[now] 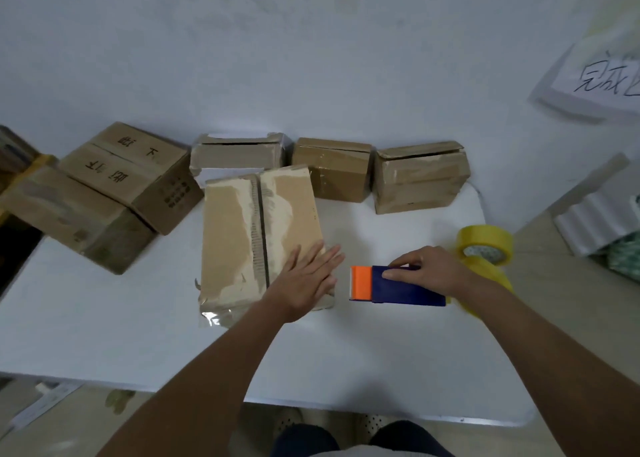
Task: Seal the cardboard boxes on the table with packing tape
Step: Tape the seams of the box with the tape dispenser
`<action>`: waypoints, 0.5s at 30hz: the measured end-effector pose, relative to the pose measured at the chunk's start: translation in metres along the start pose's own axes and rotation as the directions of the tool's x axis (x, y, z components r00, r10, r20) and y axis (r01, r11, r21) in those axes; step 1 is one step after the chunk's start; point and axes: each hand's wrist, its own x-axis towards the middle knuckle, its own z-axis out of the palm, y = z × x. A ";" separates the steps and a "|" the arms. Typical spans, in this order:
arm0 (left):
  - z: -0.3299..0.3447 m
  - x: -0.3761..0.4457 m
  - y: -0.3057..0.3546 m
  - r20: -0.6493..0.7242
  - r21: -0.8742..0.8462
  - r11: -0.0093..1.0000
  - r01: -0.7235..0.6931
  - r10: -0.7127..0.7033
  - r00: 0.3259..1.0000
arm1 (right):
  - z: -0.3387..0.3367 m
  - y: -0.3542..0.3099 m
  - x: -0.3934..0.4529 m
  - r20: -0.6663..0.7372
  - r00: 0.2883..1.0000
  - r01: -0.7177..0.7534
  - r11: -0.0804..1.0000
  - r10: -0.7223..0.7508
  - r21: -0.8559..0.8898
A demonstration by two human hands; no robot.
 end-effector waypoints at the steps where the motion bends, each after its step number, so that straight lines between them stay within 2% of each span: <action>1: 0.000 0.001 0.001 -0.001 0.009 1.000 0.000 0.000 1.000 | 0.000 0.002 -0.001 -0.002 1.000 0.006 1.000 -0.006 0.013; 6: 0.001 0.002 -0.001 0.020 0.001 1.000 -0.002 0.002 1.000 | -0.001 0.009 -0.007 0.000 0.999 0.041 0.999 -0.041 0.006; 12: 0.001 0.002 -0.001 -0.004 -0.015 1.000 -0.004 0.004 1.000 | -0.016 0.012 -0.016 -0.024 1.000 0.011 0.998 -0.012 -0.069; 15: 0.000 0.000 0.000 -0.007 -0.025 1.000 -0.002 0.001 1.000 | -0.023 0.004 -0.018 0.083 0.997 0.004 0.991 0.007 -0.133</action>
